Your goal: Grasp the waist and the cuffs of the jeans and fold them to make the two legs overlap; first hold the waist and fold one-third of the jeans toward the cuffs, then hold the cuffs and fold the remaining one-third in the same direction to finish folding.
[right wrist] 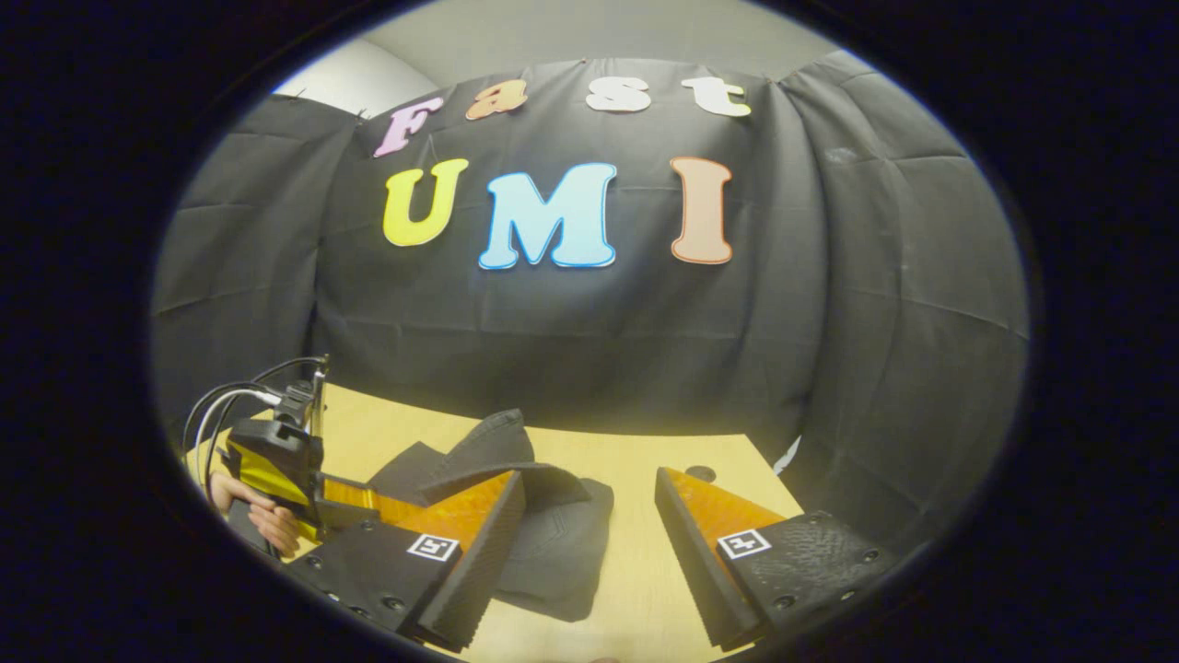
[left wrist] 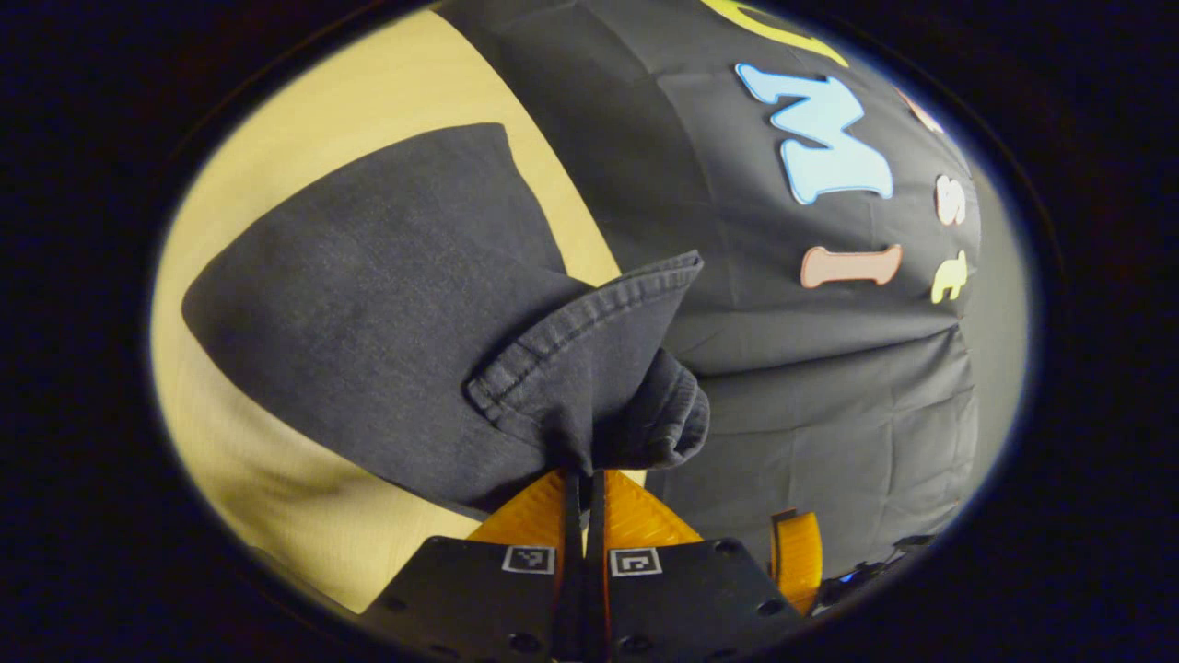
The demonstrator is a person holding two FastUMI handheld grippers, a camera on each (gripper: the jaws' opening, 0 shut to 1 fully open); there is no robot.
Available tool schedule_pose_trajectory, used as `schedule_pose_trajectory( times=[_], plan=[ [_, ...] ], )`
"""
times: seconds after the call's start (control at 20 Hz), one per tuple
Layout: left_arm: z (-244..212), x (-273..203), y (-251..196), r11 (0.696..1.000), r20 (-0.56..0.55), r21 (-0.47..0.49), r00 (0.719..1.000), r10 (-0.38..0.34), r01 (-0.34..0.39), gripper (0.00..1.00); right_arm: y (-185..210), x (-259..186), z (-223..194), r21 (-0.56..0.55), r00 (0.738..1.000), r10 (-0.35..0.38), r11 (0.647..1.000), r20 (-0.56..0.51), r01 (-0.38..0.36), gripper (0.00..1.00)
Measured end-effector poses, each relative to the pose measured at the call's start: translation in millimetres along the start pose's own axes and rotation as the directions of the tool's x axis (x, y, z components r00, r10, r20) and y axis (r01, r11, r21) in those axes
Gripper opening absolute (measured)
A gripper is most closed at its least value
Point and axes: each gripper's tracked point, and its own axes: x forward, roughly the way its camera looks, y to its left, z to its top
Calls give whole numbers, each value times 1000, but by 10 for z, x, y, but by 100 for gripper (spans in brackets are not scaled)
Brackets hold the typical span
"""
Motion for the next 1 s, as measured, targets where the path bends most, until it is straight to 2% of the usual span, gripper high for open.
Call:
schedule_pose_trajectory(
  times=[0.2,0.25,0.35,0.5,0.55,0.6,0.65,0.7,0.8,0.9,0.95,1.0],
  plan=[
    [-24,-91,-134,994,62,110,998,6,-13,13,-59,-90,90,9,999,31,999,28,-31,86],
    [-37,-158,-196,989,78,146,997,6,-17,32,-65,-132,124,13,998,40,999,39,-41,86],
    [-18,-302,-193,972,123,221,991,53,-79,43,-77,-199,164,22,998,48,999,50,-49,86],
    [7,-558,-314,941,173,314,982,71,-123,87,-39,-291,218,26,997,51,998,65,-53,86],
    [38,-736,-412,916,211,376,975,63,-141,100,-2,-350,262,29,996,51,998,75,-53,86],
    [65,-844,-467,897,234,415,971,54,-150,100,18,-402,291,31,995,48,998,86,-51,86],
    [175,-1169,-610,850,308,491,951,35,-191,98,64,-478,363,34,994,36,999,106,-40,86],
    [246,-1293,-711,829,346,520,938,18,-207,98,94,-521,381,35,993,32,999,112,-36,86],
    [418,-1595,-889,774,442,574,897,-20,-266,98,135,-624,424,38,992,17,999,129,-22,86],
    [520,-1937,-1017,706,520,626,852,-61,-332,98,206,-740,471,40,989,3,999,146,-9,86],
    [562,-2157,-1141,656,562,657,821,-98,-371,98,242,-796,483,42,988,-2,999,152,-4,86],
    [560,-2270,-1169,633,582,667,805,-113,-393,97,272,-849,507,46,987,-6,999,160,-1,86]
  ],
)
